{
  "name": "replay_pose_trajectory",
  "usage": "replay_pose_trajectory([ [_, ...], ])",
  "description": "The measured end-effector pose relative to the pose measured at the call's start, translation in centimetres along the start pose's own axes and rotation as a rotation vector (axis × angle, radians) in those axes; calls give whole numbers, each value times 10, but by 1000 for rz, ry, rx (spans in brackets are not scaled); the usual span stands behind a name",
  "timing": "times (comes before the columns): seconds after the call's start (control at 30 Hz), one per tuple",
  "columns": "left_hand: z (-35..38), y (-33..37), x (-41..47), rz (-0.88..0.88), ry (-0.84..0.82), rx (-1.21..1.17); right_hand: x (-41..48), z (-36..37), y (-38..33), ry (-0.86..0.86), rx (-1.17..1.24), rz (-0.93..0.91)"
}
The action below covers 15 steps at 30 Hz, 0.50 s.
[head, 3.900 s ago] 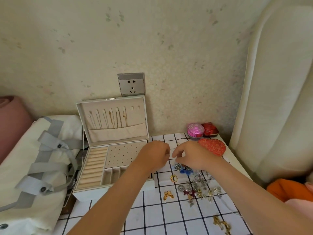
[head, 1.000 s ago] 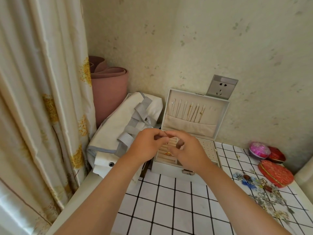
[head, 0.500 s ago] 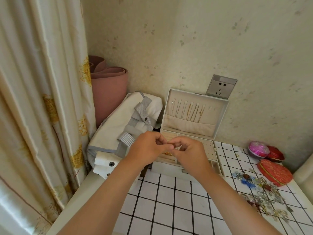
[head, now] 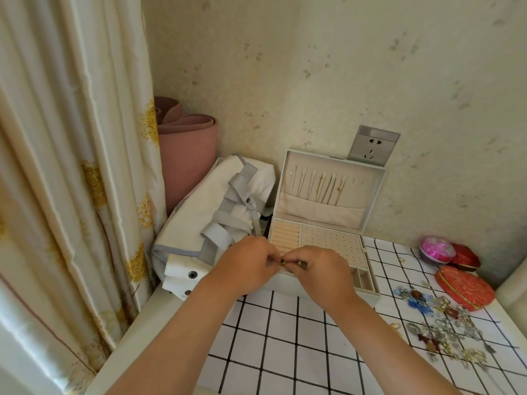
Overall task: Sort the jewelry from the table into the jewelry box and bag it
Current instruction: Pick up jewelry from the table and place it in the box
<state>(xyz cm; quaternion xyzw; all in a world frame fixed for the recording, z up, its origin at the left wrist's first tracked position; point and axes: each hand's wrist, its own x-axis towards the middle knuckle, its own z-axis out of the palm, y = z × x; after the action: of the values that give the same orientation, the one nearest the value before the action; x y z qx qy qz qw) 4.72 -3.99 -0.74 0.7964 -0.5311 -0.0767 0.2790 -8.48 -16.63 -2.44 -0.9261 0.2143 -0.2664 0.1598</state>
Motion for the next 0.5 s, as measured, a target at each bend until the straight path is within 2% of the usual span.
replay_pose_trajectory([
  [0.13,1,3,-3,14,-20,-11,-5,-1,6,46,-75,-23],
  [0.3,2,4,-2,29,4,11,-1,-9,3,-32,-197,-29],
  [0.5,3,4,-2,28,0,32,6,-9,-7,-142,-116,185],
])
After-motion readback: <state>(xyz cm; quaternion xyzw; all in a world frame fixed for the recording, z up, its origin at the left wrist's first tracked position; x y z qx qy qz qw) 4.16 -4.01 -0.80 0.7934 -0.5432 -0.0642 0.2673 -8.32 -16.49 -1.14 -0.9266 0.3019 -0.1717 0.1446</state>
